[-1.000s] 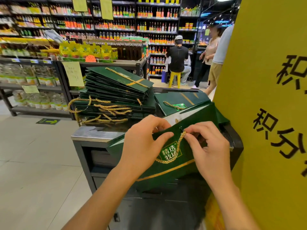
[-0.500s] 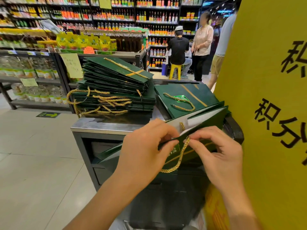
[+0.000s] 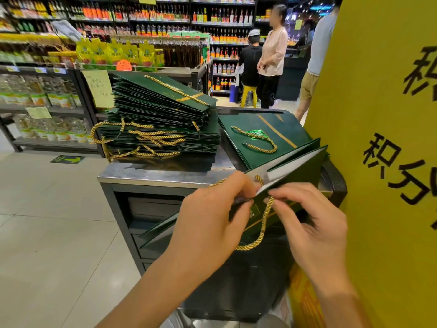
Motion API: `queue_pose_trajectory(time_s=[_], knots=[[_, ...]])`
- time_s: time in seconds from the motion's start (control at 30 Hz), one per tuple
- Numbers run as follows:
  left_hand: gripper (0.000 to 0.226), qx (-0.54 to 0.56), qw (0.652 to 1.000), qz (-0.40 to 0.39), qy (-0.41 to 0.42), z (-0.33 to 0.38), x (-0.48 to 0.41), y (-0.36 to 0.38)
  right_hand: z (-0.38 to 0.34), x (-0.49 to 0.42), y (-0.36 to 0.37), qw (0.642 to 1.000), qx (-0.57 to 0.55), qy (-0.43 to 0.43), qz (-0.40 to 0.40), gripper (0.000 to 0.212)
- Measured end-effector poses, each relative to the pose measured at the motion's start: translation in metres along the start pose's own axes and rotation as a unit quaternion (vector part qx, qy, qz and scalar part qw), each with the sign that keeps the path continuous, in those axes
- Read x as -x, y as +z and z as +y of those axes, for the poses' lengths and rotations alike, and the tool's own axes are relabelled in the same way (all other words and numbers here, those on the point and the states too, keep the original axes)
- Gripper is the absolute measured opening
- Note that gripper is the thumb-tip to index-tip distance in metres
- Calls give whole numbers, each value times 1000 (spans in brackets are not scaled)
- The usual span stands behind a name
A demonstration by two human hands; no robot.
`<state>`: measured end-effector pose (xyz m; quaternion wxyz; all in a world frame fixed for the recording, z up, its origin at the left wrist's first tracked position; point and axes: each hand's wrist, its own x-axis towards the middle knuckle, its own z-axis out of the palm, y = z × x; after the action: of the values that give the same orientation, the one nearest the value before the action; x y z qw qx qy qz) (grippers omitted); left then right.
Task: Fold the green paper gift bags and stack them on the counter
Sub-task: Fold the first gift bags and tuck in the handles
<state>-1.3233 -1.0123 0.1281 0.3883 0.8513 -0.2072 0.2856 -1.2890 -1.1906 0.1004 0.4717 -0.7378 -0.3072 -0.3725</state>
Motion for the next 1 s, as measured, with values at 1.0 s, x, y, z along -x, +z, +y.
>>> queue_pose_trajectory(time_s=[1.0], knots=[[17,113,953,-262,-101,6,-53,-35,-1,-11,-16,993,64,-60,-79,15]])
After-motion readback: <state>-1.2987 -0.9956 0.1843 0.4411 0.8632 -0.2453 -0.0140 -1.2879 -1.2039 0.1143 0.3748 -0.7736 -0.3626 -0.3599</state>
